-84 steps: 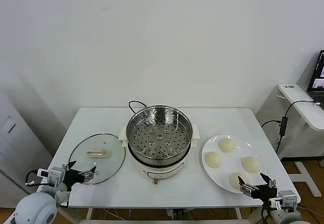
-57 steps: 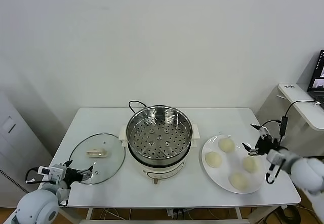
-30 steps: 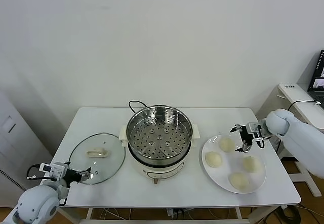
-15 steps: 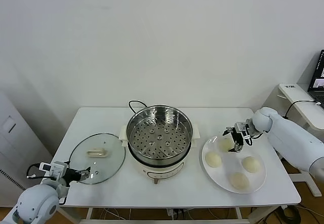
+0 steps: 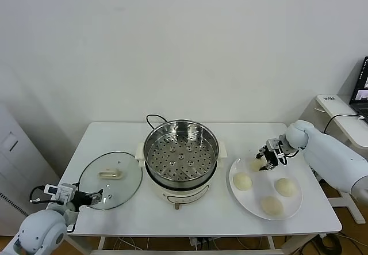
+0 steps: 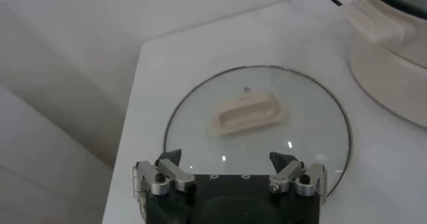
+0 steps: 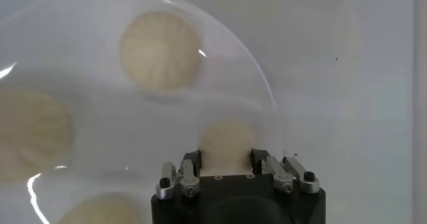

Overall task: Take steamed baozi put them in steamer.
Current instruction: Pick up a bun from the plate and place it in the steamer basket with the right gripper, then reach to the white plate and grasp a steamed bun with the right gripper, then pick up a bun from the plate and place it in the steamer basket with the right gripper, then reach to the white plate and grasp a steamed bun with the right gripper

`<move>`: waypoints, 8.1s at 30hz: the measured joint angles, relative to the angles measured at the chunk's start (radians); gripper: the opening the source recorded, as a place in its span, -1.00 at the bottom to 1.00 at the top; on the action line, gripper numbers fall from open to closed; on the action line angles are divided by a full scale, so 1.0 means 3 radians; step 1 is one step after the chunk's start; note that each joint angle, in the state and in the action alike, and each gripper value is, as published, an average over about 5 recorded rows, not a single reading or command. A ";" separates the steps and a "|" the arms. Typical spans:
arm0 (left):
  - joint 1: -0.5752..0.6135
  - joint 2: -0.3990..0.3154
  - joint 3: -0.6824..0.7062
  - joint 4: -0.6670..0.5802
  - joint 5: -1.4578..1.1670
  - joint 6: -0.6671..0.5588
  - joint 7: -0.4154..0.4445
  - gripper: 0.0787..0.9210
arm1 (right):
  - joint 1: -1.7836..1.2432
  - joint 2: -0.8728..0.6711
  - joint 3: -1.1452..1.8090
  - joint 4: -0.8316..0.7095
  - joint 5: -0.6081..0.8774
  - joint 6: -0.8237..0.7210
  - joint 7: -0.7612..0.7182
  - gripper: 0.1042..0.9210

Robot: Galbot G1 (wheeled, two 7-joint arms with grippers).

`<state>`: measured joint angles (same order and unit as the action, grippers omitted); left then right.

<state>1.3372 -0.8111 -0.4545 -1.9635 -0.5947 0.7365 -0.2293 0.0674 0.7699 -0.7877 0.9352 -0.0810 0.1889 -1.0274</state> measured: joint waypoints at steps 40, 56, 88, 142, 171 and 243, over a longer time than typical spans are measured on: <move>0.0016 0.0024 0.0016 -0.0034 0.0058 0.0000 0.0005 0.77 | 0.0993 0.1627 -0.0113 0.0107 -0.0882 0.2116 -0.0544 -0.06; 0.0030 0.0017 0.0001 -0.0042 0.0063 0.0000 0.0020 0.77 | 0.0534 0.1918 0.0236 -0.0064 -0.1683 0.2117 -0.0426 0.20; 0.0015 0.0029 -0.0026 -0.0124 0.0049 0.0000 0.0033 0.77 | 0.1965 0.0055 -0.1838 0.0742 0.1207 0.0915 -0.0532 0.76; -0.0016 0.0000 -0.0009 -0.0081 0.0041 0.0000 0.0043 0.77 | 0.0354 -0.0152 -0.1120 0.0576 0.1332 -0.0672 -0.0045 -0.02; -0.0048 0.0030 0.0013 -0.0056 0.0025 0.0000 0.0041 0.77 | 0.2305 0.0321 -0.2067 0.1168 0.3041 -0.1429 0.0083 -0.03; -0.0058 0.0045 0.0013 -0.0095 0.0063 0.0000 0.0082 0.77 | 0.2252 -0.0686 -0.2627 0.1741 0.1976 -0.1205 -0.0492 0.76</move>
<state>1.3198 -0.7977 -0.4505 -1.9921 -0.5759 0.7365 -0.2047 0.7431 0.5640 -1.5758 1.4575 0.5118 -0.1726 -1.1750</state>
